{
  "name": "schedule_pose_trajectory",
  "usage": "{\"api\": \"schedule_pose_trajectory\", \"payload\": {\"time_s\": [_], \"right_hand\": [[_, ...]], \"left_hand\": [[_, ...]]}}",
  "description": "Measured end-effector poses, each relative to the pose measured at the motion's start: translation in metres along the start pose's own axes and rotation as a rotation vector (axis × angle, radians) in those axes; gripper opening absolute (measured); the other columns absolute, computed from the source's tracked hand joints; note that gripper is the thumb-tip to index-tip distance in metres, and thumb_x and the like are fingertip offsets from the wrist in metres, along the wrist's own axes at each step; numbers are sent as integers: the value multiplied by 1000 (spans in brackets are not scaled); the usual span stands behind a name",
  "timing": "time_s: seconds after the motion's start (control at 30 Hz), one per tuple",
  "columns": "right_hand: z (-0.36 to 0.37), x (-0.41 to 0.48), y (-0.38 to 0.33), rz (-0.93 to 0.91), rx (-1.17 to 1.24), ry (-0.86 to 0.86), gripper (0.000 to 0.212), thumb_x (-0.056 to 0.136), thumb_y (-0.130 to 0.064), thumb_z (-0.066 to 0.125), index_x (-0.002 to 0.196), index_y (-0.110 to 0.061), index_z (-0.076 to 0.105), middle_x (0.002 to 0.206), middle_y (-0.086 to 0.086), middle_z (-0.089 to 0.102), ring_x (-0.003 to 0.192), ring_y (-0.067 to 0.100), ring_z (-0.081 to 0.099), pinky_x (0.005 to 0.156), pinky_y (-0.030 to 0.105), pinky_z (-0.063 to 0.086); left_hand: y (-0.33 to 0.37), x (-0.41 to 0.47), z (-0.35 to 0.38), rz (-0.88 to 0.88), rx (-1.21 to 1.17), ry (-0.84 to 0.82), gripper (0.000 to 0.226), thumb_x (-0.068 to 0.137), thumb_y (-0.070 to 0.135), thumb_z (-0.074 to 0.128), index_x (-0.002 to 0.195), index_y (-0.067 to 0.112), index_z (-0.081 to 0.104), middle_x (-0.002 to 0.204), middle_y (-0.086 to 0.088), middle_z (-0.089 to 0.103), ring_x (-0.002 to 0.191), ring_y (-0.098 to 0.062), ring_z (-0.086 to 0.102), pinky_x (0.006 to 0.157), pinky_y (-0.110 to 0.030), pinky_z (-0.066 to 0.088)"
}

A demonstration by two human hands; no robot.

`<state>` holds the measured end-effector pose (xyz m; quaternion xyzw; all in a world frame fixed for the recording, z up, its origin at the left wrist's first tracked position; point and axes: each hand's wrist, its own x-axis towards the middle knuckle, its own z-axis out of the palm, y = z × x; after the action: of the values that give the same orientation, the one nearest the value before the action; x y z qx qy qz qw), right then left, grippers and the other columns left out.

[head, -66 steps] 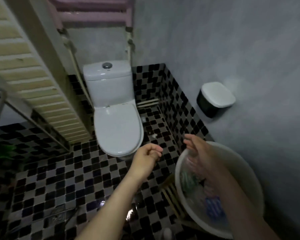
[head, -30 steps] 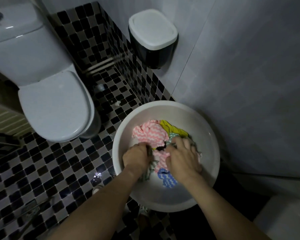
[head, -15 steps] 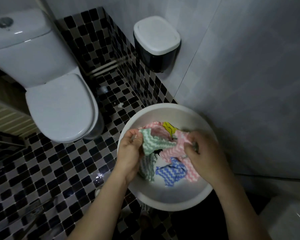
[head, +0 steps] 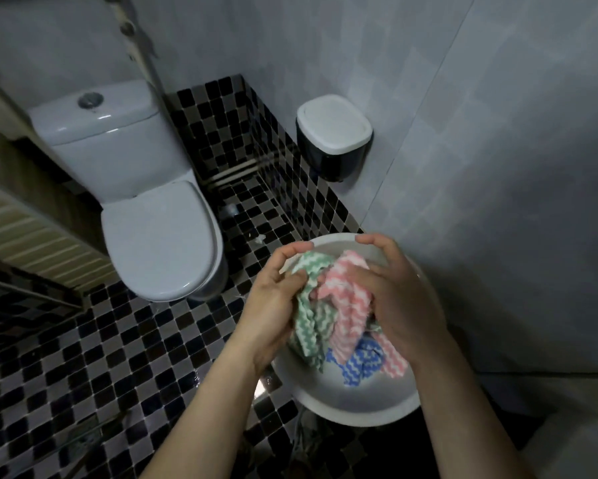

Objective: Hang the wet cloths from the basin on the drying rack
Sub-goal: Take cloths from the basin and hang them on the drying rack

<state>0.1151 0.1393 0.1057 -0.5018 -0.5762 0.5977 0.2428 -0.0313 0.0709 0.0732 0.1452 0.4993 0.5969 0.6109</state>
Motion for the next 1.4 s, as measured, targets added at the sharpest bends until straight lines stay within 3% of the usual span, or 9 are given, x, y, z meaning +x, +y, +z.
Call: {"api": "schedule_pose_trajectory", "payload": {"time_s": [0.1, 0.17, 0.37, 0.6, 0.83, 0.97, 1.1, 1.27, 1.4], "right_hand": [[8, -1, -16, -81, -20, -190, 36, 88, -10, 67, 115, -34, 56, 89, 11, 76, 86, 28, 73, 78, 38, 58], [17, 1, -24, -81, 27, -267, 39, 86, -4, 69, 117, -26, 57, 91, 15, 76, 88, 36, 72, 81, 47, 58], [43, 8, -43, -129, 55, -303, 28, 83, 5, 69, 106, -8, 59, 85, 13, 76, 69, 20, 72, 60, 31, 56], [111, 12, -64, -240, -73, -416, 16, 83, -4, 73, 92, -11, 62, 80, 5, 74, 73, 18, 70, 68, 34, 57], [191, 22, -96, -249, -341, -602, 20, 77, -18, 80, 94, -18, 70, 82, 2, 73, 74, 21, 69, 73, 43, 59], [251, 26, -122, -251, -575, -713, 13, 80, -19, 78, 91, -14, 75, 87, 3, 76, 81, 21, 73, 80, 49, 59], [314, 25, -143, -284, -713, -726, 18, 80, -25, 78, 84, -8, 75, 80, 12, 74, 69, 24, 69, 69, 41, 57], [360, 26, -155, -108, -351, -776, 17, 87, -12, 70, 99, 0, 70, 71, -5, 59, 62, 0, 56, 58, 21, 51], [407, 18, -175, -14, 75, -785, 15, 87, -9, 65, 100, -7, 71, 88, 3, 72, 81, 11, 68, 60, 22, 56]], "left_hand": [[11, -10, -6, 50, 289, 47, 34, 100, 8, 38, 105, 17, 70, 102, -6, 73, 96, -24, 69, 89, -41, 54], [20, -19, -9, -6, 264, -29, 32, 101, 25, 42, 106, 16, 72, 104, -9, 74, 100, -25, 69, 93, -40, 52], [36, -35, -40, 89, 52, 69, 41, 84, 34, 65, 99, -4, 68, 93, -20, 72, 81, -31, 69, 76, -37, 57], [70, -59, -88, 307, 208, 146, 30, 79, 27, 69, 89, -1, 65, 87, -13, 71, 83, -22, 68, 78, -27, 55], [124, -86, -159, 484, 212, 311, 12, 91, 9, 62, 83, 11, 53, 63, 4, 61, 55, -7, 57, 49, -20, 46], [161, -109, -206, 603, 268, 422, 14, 95, 15, 57, 85, 13, 49, 60, 10, 51, 53, -6, 48, 48, -21, 40], [191, -133, -261, 691, 236, 609, 21, 92, 38, 57, 84, 20, 49, 79, -6, 50, 71, -20, 48, 66, -38, 43], [215, -163, -312, 718, 141, 844, 17, 99, 25, 50, 86, 15, 45, 75, 2, 49, 63, -5, 50, 57, -25, 44], [224, -188, -352, 721, 96, 921, 19, 96, 19, 56, 80, 24, 48, 77, -5, 54, 67, -20, 52, 58, -33, 44]]}}
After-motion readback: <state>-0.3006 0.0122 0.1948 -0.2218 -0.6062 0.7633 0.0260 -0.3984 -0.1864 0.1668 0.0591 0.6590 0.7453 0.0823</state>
